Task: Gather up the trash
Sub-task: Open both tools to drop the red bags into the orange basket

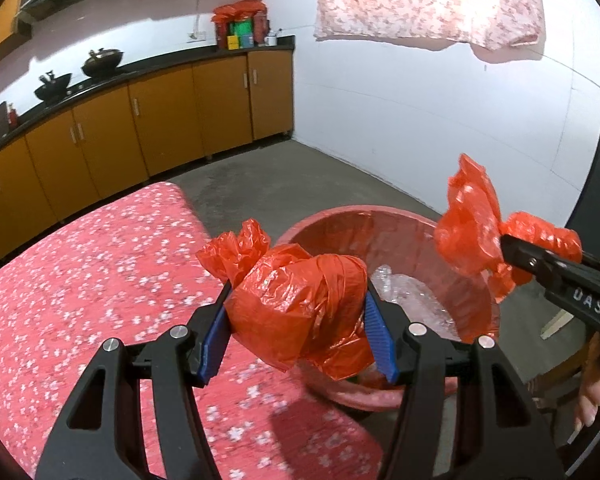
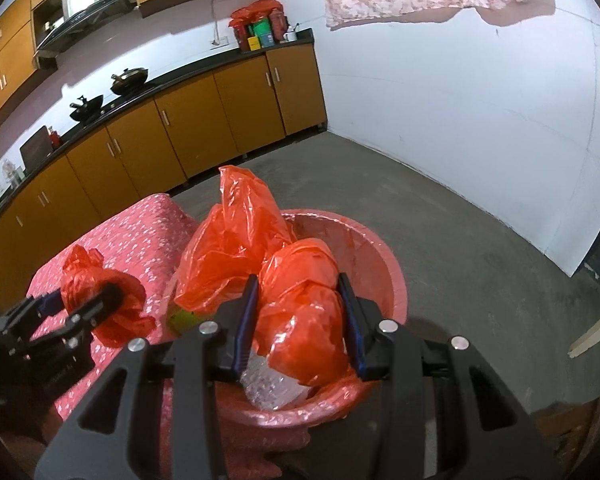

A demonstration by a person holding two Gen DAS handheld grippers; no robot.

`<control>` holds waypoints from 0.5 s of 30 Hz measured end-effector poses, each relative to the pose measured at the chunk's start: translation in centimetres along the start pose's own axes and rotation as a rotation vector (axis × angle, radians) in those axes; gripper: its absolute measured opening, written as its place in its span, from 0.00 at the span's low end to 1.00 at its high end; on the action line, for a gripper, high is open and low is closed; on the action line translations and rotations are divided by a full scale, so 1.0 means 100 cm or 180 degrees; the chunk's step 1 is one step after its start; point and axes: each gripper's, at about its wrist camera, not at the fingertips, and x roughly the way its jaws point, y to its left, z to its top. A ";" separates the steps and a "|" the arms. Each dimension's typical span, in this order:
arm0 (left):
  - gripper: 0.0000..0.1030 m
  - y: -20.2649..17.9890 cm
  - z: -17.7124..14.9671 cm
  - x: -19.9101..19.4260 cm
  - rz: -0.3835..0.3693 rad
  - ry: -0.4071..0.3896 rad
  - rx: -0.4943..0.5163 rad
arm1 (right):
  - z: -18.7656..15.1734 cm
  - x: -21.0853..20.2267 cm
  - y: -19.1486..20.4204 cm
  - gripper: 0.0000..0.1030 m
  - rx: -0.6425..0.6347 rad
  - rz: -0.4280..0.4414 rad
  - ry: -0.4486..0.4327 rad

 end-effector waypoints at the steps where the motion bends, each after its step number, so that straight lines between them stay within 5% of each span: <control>1: 0.58 -0.003 0.001 0.003 -0.0020 0.0006 0.0017 | 0.001 0.002 -0.002 0.37 0.0021 -0.0007 -0.0002; 9: 0.58 -0.020 0.004 0.028 -0.0164 0.0064 0.0096 | 0.019 0.023 -0.016 0.37 0.0204 -0.0064 -0.0058; 15: 0.65 -0.027 0.004 0.047 -0.0215 0.0136 0.0094 | 0.030 0.036 -0.023 0.47 0.0345 0.0034 -0.0084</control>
